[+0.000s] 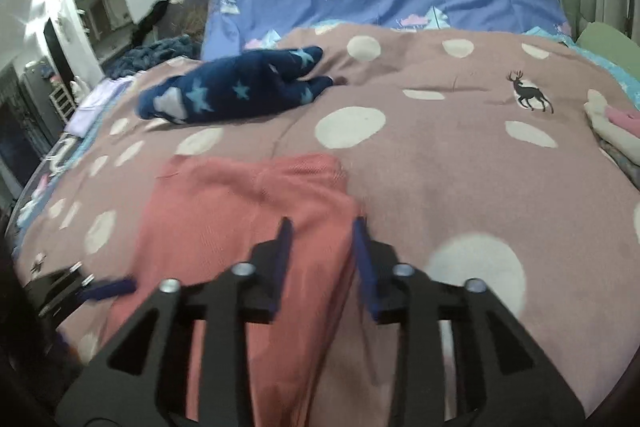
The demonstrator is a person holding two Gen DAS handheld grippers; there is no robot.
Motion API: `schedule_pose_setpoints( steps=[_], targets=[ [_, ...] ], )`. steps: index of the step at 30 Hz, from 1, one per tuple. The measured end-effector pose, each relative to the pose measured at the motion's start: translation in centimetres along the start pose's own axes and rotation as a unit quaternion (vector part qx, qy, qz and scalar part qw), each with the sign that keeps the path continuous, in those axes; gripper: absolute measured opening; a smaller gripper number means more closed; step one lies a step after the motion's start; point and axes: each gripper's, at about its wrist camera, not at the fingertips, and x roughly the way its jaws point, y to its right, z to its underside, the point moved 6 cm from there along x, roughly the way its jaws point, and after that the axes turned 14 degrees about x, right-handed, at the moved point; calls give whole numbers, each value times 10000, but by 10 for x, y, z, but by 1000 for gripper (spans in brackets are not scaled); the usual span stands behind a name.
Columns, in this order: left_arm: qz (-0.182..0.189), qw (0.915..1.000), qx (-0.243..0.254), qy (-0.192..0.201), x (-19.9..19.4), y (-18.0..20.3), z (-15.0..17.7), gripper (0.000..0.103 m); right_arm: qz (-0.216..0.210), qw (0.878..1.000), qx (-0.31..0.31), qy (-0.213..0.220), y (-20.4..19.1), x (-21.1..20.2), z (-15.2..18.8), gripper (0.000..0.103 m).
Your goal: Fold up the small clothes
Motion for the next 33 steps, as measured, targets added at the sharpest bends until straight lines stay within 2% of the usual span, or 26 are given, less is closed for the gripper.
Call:
schedule_pose_setpoints(
  steps=[2, 6, 9, 10, 11, 12, 13, 15, 16, 18, 19, 21, 23, 25, 27, 33],
  targets=[
    [-4, 10000, 5, 0, 0, 0, 0, 60, -107, 9999, 92, -55, 3, -21, 15, 42],
    [-35, 10000, 20, 16, -1, 0, -1, 60, -414, 9986, 269, -199, -1, -48, 48, 43],
    [-75, 10000, 45, 21, -2, 1, -1, 61, -703, 9972, 18, -238, -16, -61, 79, 44],
    [-85, 9999, 52, 20, -2, 1, -2, 61, -631, 9975, -120, -287, -19, -60, 89, 48],
    [-94, 9999, 58, 22, -2, 1, -2, 61, -344, 9983, -286, -374, -19, -54, 101, 52],
    [-116, 9999, 59, 34, -3, 1, -2, 61, 209, 9975, -448, -510, -12, -43, 114, 53],
    [-161, 9998, 37, 60, -6, 1, -3, 61, 455, 9960, -431, -639, -5, -34, 123, 53],
    [-134, 9997, -126, 163, -17, 0, -2, 62, 244, 9977, -184, -597, -4, -44, 120, 54],
    [39, 9993, -262, 275, -27, 0, -1, 63, 88, 9982, -40, -596, -3, -51, 114, 55],
    [225, 9979, -405, 446, -43, -2, 2, 69, -495, 9972, 343, -433, -1, -67, 96, 64],
    [192, 9977, -443, 469, -47, -4, 3, 72, -674, 9954, 536, -410, 2, -69, 86, 67],
    [89, 9976, -524, 443, -48, -13, 6, 76, -720, 9927, 870, -432, 12, -64, 70, 67],
    [5, 9965, -798, 256, -39, -28, 12, 76, -778, 9901, 1041, -529, 18, -52, 60, 67],
    [373, 9924, -1173, 77, -27, -33, 18, 76, -959, 9836, 1266, -856, 20, -31, 59, 67],
    [991, 9843, -1454, -109, -12, -27, 24, 76, -1105, 9775, 1400, -1129, 22, -12, 65, 67],
    [1287, 9807, -1469, -78, 2, -21, 19, 78, -1367, 9737, 1362, -1211, 17, 7, 61, 65]
  ],
)
